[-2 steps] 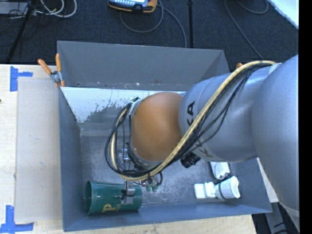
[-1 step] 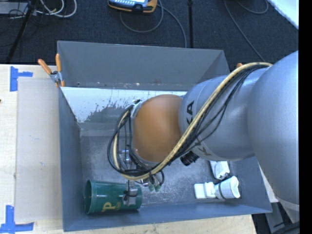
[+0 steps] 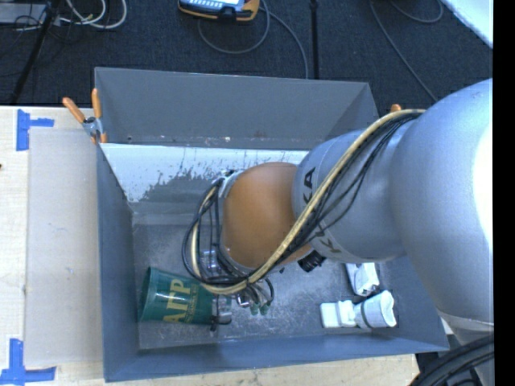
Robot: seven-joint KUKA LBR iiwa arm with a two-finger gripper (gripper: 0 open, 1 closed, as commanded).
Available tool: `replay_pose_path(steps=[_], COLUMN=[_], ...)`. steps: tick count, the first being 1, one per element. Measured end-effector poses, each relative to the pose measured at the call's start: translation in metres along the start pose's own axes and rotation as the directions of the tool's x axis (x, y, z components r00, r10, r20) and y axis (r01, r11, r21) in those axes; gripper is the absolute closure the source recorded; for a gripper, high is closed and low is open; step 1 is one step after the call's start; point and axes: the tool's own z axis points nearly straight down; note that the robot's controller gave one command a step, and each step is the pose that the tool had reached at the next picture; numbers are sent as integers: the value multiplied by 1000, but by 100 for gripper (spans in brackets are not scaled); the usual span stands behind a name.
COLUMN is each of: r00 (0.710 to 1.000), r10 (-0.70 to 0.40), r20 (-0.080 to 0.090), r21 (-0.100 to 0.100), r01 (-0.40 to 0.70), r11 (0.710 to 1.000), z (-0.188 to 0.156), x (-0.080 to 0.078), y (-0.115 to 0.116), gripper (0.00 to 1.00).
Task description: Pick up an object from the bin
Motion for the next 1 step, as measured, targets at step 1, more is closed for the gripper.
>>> replay_pose_path(steps=[1], r00=[1000], r10=[0], r20=[3], r21=[-3], r01=[0], r11=[1000], z=[34], x=[12], y=[-61], gripper=[100])
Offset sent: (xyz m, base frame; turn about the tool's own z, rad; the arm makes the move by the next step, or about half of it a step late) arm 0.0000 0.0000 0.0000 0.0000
